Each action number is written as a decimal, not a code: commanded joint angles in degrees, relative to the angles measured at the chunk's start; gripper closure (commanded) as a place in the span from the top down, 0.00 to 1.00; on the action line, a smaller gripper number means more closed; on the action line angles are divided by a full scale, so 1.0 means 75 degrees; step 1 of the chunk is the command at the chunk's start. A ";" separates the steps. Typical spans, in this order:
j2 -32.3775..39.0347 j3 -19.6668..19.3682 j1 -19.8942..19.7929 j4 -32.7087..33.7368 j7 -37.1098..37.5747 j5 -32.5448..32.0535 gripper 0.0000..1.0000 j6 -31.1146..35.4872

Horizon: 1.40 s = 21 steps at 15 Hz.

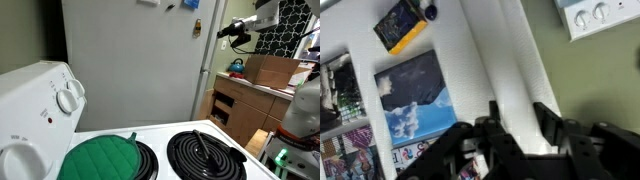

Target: Open the top section of the fridge

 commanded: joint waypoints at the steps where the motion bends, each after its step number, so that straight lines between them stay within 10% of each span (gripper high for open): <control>1: 0.0082 0.0099 -0.0433 0.0012 -0.0470 0.0009 0.14 -0.0122; 17: -0.0220 -0.0101 -0.1298 -0.0151 -0.0663 -0.0258 0.12 -0.0018; 18: -0.0177 0.0133 -0.1069 -0.0086 -0.0533 -0.0147 0.37 -0.0261; 21: -0.0230 -0.0111 -0.1391 -0.0122 -0.0590 -0.0184 0.37 -0.0227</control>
